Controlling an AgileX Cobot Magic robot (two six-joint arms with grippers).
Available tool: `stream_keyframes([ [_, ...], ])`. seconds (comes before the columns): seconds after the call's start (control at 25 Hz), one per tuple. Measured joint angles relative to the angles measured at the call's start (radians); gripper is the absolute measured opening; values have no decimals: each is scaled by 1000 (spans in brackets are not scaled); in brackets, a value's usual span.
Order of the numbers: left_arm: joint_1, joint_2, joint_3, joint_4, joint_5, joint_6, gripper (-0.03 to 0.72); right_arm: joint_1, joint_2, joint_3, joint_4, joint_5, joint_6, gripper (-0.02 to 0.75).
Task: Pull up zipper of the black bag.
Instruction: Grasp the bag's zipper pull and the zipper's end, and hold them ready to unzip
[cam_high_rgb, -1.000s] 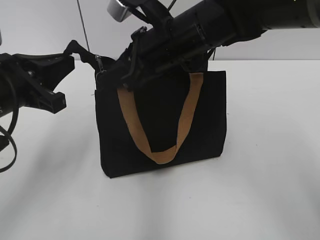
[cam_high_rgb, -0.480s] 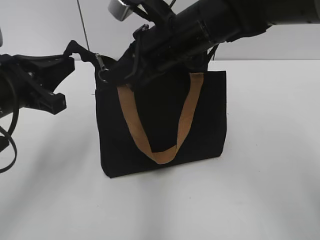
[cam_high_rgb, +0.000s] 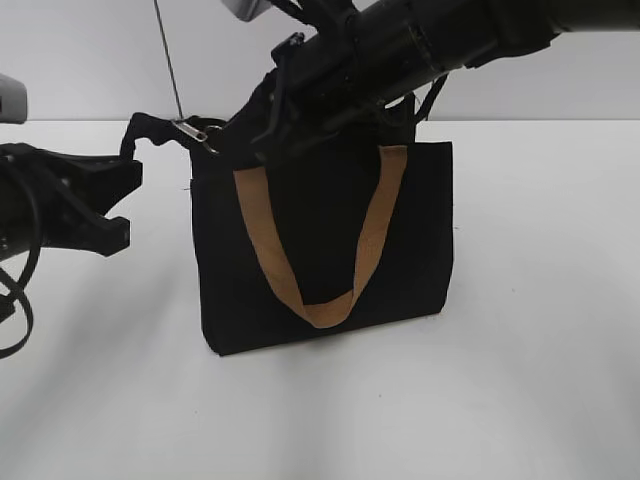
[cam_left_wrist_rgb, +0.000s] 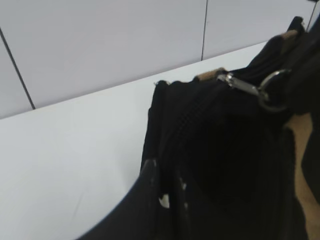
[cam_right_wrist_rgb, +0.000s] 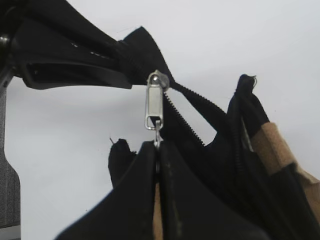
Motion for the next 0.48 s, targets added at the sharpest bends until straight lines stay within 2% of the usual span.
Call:
stream_keyframes([
  [0.2, 11, 0, 0, -62, 68, 0, 15, -2, -10, 0, -7, 17, 21, -1],
  [0.48, 30, 0, 0, -69, 135, 0, 15, -8, -18, 0, -8, 43, 60, -1],
])
